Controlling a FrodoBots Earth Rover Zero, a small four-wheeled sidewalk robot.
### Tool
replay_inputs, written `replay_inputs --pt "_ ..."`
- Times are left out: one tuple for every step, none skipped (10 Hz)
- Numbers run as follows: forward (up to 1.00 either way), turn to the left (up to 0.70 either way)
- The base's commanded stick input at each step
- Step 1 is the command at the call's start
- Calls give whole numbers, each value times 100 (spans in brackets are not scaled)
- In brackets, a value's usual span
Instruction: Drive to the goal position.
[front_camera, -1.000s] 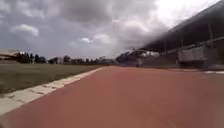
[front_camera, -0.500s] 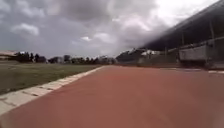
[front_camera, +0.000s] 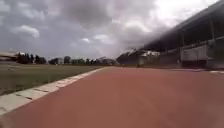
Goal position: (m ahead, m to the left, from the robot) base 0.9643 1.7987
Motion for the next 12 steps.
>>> replay_inputs --pt "45 -17" --pt "45 -25" --pt "45 -27" --pt "45 -27" --pt "45 -27" --pt "45 -27" --pt "45 -27" --pt "45 -27" --pt "45 -25" --pt "45 -21" --pt "45 -17" --pt "45 -13"
